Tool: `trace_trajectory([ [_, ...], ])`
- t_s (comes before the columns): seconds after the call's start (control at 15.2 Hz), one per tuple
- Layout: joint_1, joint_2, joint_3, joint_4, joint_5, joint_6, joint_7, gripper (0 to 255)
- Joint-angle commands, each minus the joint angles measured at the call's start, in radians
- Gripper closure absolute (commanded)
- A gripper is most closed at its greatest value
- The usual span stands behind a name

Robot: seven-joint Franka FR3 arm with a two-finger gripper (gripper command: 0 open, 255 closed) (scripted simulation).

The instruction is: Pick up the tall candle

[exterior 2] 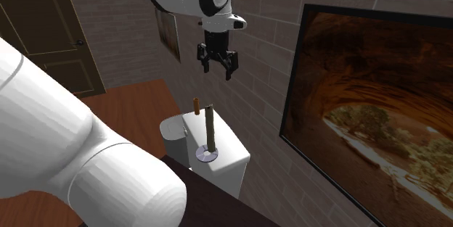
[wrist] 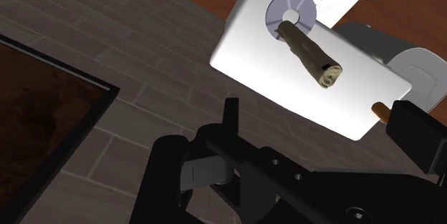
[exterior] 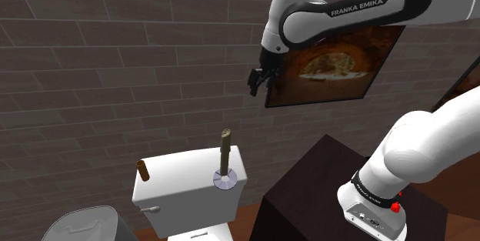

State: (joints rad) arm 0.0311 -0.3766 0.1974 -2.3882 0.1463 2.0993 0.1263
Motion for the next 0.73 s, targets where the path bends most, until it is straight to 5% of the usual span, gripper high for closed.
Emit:
trace_trajectory([
  [0.0,0.004,0.072,0.025,0.013,-0.007,0.048,0.027,0],
  [0.66,0.035,0.441,0.109,0.132,-0.113,0.229,0.188,0],
])
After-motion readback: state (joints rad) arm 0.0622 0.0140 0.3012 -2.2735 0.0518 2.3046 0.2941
